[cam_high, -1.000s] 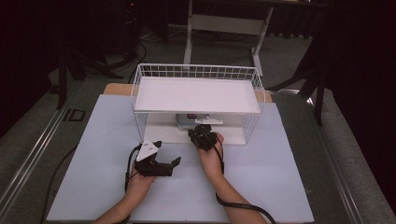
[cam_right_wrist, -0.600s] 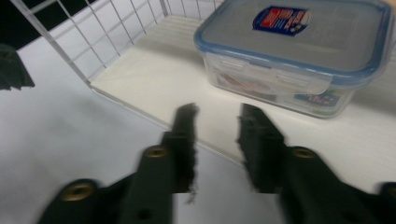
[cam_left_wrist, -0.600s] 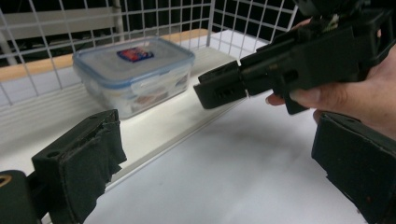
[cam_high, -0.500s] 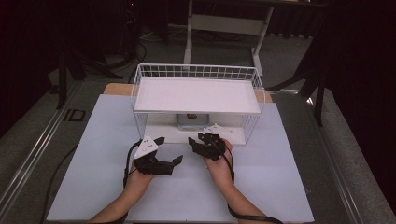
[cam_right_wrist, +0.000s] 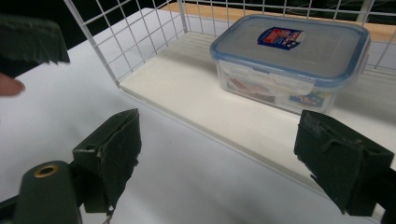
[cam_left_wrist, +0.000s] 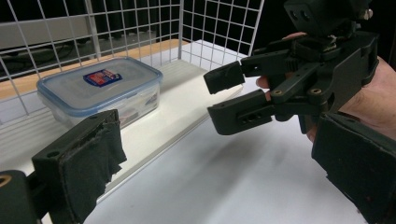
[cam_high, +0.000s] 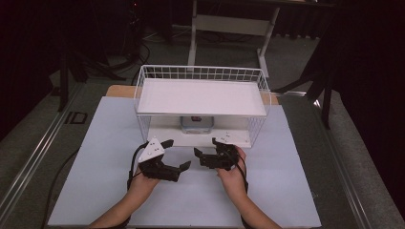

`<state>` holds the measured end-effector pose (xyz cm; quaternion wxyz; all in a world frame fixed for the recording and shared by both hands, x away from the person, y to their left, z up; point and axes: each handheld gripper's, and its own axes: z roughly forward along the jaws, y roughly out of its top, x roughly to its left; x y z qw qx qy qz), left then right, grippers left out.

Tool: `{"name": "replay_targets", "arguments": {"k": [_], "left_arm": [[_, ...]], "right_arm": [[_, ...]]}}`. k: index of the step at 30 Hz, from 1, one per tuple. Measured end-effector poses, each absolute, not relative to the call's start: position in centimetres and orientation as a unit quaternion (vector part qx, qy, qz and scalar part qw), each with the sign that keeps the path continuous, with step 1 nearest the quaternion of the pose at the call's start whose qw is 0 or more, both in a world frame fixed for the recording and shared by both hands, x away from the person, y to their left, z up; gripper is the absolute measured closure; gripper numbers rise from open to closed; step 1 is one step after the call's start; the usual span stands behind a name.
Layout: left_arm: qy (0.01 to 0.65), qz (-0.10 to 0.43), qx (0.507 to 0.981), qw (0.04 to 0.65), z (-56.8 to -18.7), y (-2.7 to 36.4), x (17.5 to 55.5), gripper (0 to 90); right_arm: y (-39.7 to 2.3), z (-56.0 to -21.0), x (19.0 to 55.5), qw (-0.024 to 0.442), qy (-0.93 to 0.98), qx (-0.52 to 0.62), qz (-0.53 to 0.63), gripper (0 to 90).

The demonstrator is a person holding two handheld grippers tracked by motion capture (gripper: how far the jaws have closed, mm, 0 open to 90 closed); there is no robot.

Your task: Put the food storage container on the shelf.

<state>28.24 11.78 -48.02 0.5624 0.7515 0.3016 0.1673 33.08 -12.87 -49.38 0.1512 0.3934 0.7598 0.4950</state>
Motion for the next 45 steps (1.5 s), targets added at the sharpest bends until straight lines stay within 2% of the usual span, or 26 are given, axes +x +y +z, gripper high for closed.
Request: {"name": "replay_targets", "arguments": {"k": [19, 45], "left_arm": [[0.280, 0.158, 0.768, 0.554, -47.6, 14.5, 26.3, 3.0], [0.340, 0.171, 0.768, 0.516, -50.2, 19.9, 24.3, 3.0]], "right_arm": [[-16.7, -48.3, 30.1, 0.145, 0.757, 0.380, 0.511, 15.9], [-23.4, -48.4, 26.9, 0.170, 0.752, 0.398, 0.498, 15.8]]}}
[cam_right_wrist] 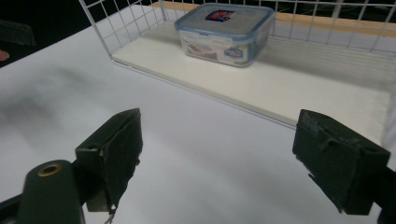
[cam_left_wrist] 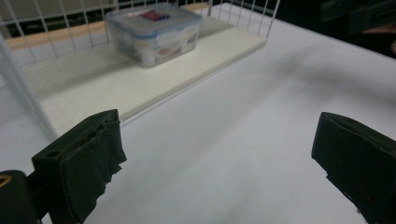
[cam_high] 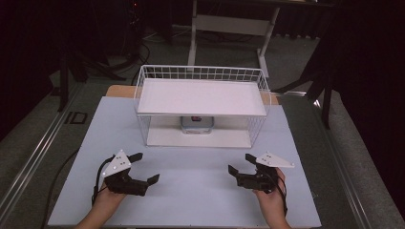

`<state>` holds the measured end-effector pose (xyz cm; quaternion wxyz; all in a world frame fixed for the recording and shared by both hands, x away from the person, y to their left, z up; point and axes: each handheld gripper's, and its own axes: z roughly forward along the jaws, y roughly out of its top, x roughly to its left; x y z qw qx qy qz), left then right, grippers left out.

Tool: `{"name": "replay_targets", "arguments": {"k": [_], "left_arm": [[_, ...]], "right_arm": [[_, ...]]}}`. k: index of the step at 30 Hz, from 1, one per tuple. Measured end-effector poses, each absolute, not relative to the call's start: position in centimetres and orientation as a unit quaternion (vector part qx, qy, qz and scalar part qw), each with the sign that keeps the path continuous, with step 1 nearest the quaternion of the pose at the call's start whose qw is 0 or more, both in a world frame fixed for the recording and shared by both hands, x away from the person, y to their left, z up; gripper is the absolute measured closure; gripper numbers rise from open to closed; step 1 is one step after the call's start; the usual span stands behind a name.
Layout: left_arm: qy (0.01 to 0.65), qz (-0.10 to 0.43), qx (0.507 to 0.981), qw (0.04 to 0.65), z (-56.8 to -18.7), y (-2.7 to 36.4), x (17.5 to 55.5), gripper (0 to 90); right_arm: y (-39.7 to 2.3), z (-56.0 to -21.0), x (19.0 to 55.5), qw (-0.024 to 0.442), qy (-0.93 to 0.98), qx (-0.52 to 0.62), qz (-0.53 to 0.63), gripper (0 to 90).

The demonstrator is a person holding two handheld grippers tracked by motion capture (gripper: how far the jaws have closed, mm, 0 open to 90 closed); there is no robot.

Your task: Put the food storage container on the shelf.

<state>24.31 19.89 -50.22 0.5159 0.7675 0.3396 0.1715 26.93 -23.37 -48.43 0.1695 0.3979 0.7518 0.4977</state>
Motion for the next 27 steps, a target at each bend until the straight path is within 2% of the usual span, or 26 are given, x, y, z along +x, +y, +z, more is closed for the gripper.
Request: {"name": "replay_targets", "arguments": {"k": [12, 17, 27], "left_arm": [[0.363, 0.178, 0.757, 0.513, -50.9, 20.9, 23.7, 3.0], [0.381, 0.182, 0.755, 0.503, -51.3, 21.6, 23.7, 3.0], [0.406, 0.223, 0.740, 0.488, -50.9, 22.4, 23.7, 3.0]], "right_arm": [[-25.8, -49.7, 26.2, 0.170, 0.749, 0.411, 0.492, 15.7], [-26.3, -50.0, 26.3, 0.185, 0.755, 0.405, 0.481, 15.7], [-27.2, -50.8, 26.7, 0.183, 0.752, 0.410, 0.483, 15.3]]}}
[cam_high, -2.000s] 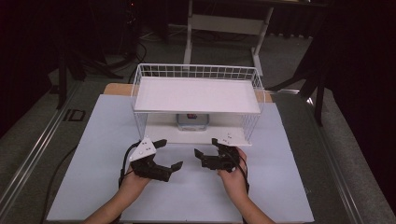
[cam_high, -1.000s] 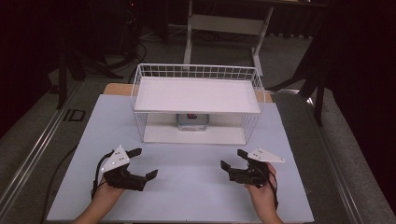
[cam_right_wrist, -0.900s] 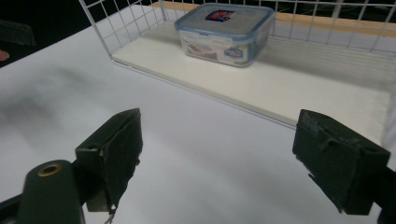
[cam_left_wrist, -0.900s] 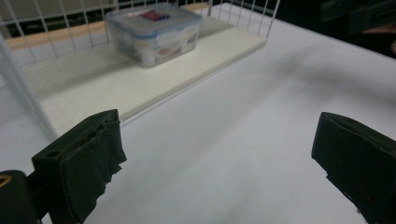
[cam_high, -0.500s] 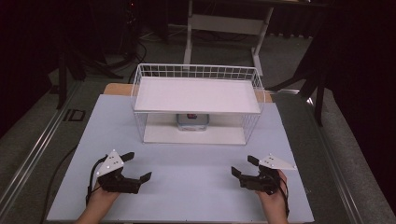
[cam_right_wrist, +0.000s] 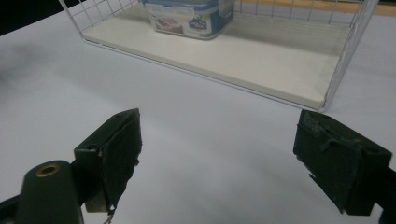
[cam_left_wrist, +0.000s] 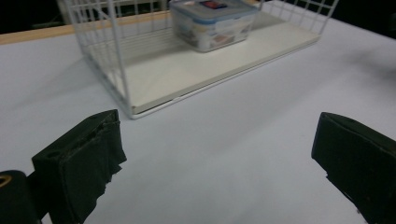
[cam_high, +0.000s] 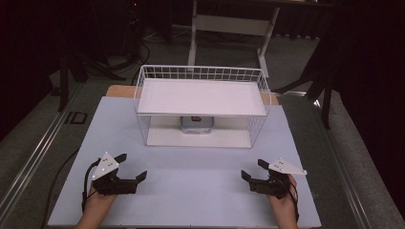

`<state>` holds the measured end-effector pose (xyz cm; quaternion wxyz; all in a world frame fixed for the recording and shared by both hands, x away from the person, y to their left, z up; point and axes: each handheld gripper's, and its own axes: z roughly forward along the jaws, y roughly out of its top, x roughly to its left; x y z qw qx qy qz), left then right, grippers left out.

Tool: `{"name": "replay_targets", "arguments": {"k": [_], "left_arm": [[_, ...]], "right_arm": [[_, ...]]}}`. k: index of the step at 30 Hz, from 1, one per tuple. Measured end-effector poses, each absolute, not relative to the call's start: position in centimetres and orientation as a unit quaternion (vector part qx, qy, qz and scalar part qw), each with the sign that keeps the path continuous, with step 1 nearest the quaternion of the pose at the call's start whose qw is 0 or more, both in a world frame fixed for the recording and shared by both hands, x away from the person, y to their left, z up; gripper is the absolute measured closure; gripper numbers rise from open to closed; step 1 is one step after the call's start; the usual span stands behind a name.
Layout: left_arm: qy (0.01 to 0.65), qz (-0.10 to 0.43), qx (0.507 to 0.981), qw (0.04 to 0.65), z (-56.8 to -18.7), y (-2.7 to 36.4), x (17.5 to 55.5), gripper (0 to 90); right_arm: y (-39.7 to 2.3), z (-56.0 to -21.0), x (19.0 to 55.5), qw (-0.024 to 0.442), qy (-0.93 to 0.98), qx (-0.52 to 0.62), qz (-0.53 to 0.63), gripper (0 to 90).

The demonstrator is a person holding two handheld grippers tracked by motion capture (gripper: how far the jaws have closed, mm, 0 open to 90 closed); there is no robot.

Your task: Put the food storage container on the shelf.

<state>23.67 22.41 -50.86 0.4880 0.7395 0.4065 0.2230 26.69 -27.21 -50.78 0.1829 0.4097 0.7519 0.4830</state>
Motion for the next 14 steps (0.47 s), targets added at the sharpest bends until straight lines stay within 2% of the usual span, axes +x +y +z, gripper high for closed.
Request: {"name": "replay_targets", "arguments": {"k": [14], "left_arm": [[0.428, 0.224, 0.723, 0.494, -50.98, 23.07, 23.80, 3.0]], "right_arm": [[-27.83, -51.17, 27.20, 0.195, 0.739, 0.442, 0.470, 15.2]]}}
